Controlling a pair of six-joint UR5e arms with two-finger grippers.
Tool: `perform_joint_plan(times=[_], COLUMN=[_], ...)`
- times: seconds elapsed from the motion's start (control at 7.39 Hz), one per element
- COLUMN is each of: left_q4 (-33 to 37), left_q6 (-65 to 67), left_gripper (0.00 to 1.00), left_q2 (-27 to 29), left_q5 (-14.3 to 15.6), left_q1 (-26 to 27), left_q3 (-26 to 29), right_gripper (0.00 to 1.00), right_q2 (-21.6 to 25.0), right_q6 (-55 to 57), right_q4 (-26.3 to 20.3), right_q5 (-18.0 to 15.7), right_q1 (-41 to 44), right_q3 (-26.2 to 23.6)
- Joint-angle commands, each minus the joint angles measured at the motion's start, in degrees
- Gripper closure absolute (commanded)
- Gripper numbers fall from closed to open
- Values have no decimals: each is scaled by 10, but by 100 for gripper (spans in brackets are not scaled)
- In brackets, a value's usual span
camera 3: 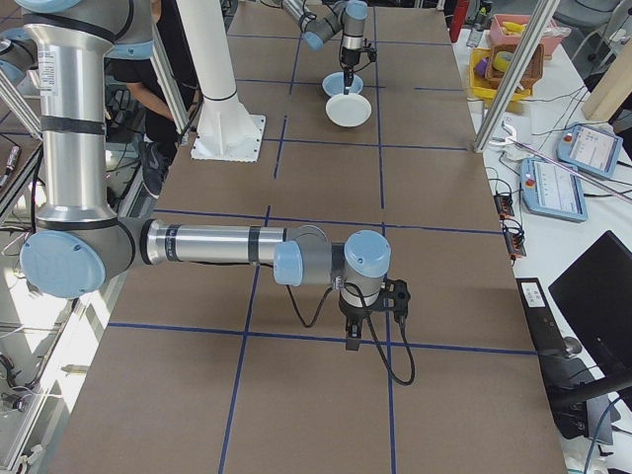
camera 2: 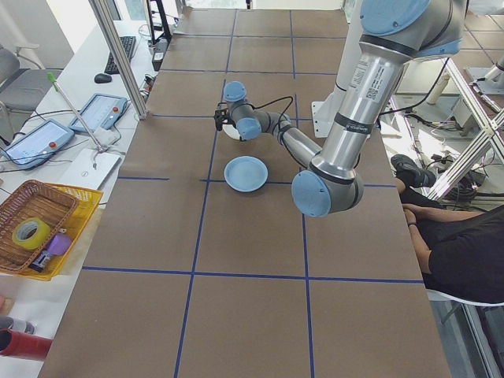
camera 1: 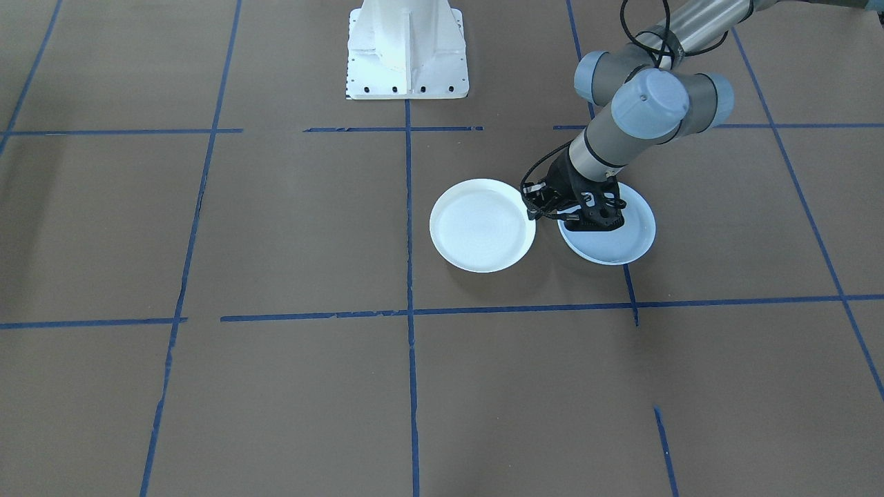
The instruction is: Stack plate in center
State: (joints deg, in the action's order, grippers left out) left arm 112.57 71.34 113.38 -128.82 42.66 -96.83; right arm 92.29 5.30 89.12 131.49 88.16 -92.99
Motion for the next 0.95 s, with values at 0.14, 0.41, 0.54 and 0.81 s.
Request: perform_joint_plan(times=[0.14,0.41,0.54,0.81], left_q4=[7,9,9,12], left_q6=[-115,-199,-230,-256], left_gripper=[100,100,100,100], left_q2=[-70,-129,-150,-173], left_q5=[-35,-35,-35,-35], left_q1=[49,83,91,106], left_q3=[-24,-24,-23,-27], right_gripper=[0,0,0,0], right_q2=[0,0,0,0], right_q6=[0,0,0,1], right_q4=[0,0,0,0], right_q5=[1,0,0,0], right_q1=[0,0,0,0], right_q3=[0,0,0,0])
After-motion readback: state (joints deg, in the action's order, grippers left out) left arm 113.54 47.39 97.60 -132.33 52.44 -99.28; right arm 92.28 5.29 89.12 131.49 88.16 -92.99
